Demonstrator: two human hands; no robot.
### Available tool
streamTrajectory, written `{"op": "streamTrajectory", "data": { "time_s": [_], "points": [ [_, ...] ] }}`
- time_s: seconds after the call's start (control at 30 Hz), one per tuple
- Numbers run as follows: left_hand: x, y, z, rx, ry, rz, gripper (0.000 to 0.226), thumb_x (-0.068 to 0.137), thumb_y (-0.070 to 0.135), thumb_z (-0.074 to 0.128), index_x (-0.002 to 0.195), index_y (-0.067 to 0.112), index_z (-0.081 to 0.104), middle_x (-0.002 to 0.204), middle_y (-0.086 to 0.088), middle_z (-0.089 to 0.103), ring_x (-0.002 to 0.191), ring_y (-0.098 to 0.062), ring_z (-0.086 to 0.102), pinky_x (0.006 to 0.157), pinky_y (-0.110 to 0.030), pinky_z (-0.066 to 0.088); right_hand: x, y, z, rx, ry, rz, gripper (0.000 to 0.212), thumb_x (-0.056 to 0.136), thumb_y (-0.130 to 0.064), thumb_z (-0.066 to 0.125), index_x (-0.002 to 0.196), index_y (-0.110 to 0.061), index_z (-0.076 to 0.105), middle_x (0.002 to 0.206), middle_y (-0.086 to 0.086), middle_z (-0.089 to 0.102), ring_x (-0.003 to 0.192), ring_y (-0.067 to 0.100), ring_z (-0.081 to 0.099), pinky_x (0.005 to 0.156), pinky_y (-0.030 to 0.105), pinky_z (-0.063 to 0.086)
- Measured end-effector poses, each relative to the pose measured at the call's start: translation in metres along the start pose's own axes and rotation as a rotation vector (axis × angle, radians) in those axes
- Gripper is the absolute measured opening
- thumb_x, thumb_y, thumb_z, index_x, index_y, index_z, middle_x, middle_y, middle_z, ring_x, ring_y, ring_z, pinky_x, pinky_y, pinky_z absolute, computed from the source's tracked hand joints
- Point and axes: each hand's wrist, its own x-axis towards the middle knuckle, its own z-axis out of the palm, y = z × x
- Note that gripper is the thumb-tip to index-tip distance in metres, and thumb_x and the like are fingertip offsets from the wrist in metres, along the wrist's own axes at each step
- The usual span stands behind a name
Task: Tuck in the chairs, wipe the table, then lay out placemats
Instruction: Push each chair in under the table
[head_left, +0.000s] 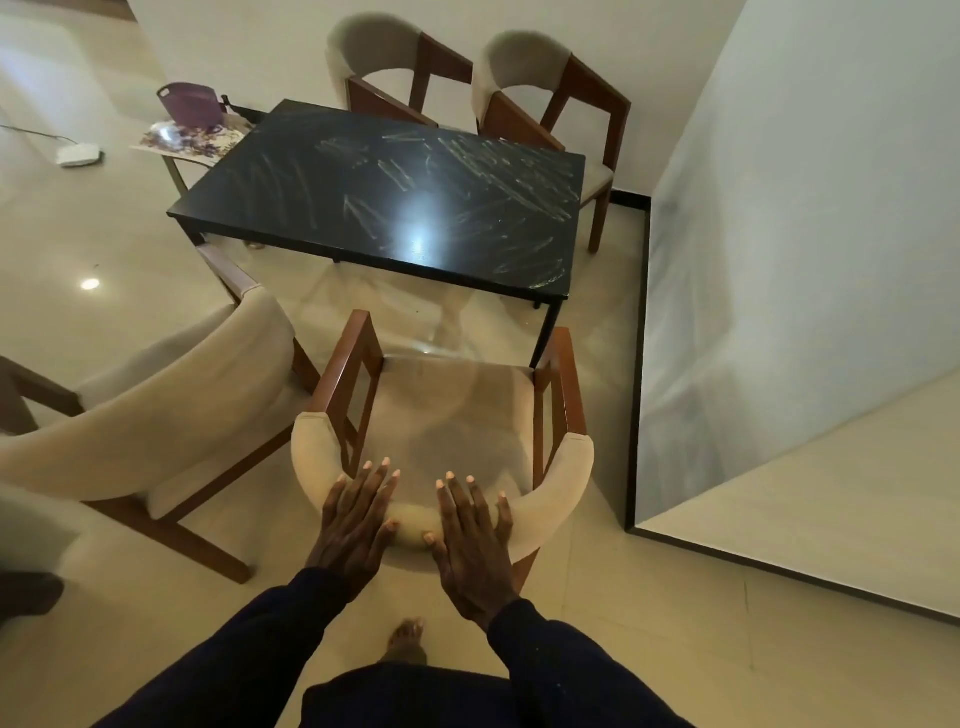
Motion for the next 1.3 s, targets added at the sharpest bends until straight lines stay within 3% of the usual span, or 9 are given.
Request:
{"op": "streamTrajectory", "data": {
  "time_s": [0.13, 0.3, 0.47, 0.7, 1.03, 1.2, 1.3],
  "points": [
    [0.002, -0.011, -0.006, 0.015, -0.019, 0.008, 0.066, 0.110, 0.048, 0.026, 0.169, 0.019, 0.024, 0.178, -0.002, 0.014, 0.165, -0.024, 0.012, 0.131, -0.054, 0.009, 0.005, -0.008, 0.005, -0.024, -0.009, 0.027, 0.072, 0.110, -0.058, 0.034, 0.171, -0.025, 0.014, 0.180, -0.001, 0.007, 0.166, 0.023, 0.002, 0.128, 0.062, 0.001],
    [0.003, -0.008, -0.010, 0.010, -0.036, 0.006, 0.066, 0.110, 0.046, 0.023, 0.170, 0.018, 0.018, 0.178, -0.005, 0.011, 0.165, -0.026, 0.010, 0.129, -0.057, 0.013, 0.005, -0.012, 0.000, -0.020, 0.012, 0.050, 0.072, 0.110, -0.062, 0.019, 0.172, -0.025, 0.011, 0.180, -0.004, 0.001, 0.166, 0.022, 0.001, 0.129, 0.057, -0.003],
    [0.003, -0.008, -0.012, 0.015, -0.032, 0.018, 0.070, 0.109, 0.044, 0.028, 0.171, 0.019, 0.009, 0.179, -0.004, 0.000, 0.165, -0.027, 0.003, 0.131, -0.052, 0.003, 0.004, -0.021, -0.006, 0.000, 0.023, 0.082, 0.073, 0.112, -0.053, 0.029, 0.172, -0.024, 0.000, 0.180, -0.003, -0.010, 0.165, 0.019, -0.013, 0.130, 0.058, -0.009],
    [-0.002, 0.006, -0.016, 0.054, -0.030, 0.034, 0.068, 0.111, 0.042, 0.027, 0.171, 0.014, 0.010, 0.179, -0.009, -0.001, 0.165, -0.029, 0.002, 0.131, -0.060, 0.010, 0.001, -0.034, -0.002, -0.036, 0.071, 0.049, 0.069, 0.114, -0.047, 0.032, 0.172, -0.021, 0.006, 0.180, 0.000, -0.005, 0.166, 0.022, -0.007, 0.130, 0.065, 0.002],
    [-0.021, 0.005, -0.033, 0.089, 0.014, -0.161, 0.067, 0.113, 0.049, 0.021, 0.171, 0.019, 0.005, 0.179, -0.003, -0.006, 0.165, -0.023, -0.005, 0.132, -0.058, 0.006, 0.021, -0.037, -0.013, -0.065, 0.075, -0.110, 0.067, 0.115, -0.046, 0.031, 0.172, -0.018, 0.010, 0.180, 0.003, -0.001, 0.166, 0.024, -0.003, 0.129, 0.066, 0.009],
    [-0.045, -0.011, -0.041, 0.116, 0.057, -0.290, 0.067, 0.113, 0.045, 0.025, 0.170, 0.014, 0.012, 0.179, -0.010, 0.005, 0.165, -0.028, 0.004, 0.130, -0.064, 0.015, 0.048, -0.060, -0.010, -0.087, 0.013, -0.212, 0.067, 0.114, -0.051, 0.019, 0.171, -0.016, 0.016, 0.180, 0.005, 0.007, 0.166, 0.024, 0.002, 0.130, 0.066, 0.008],
    [-0.061, -0.029, -0.054, 0.130, 0.112, -0.384, 0.068, 0.113, 0.050, 0.019, 0.171, 0.016, 0.007, 0.179, -0.009, 0.000, 0.165, -0.028, 0.000, 0.132, -0.059, 0.004, 0.070, -0.083, -0.003, -0.083, -0.025, -0.302, 0.068, 0.113, -0.052, 0.019, 0.170, -0.016, 0.020, 0.179, 0.007, 0.012, 0.166, 0.027, 0.009, 0.129, 0.066, 0.009]
  ]
}}
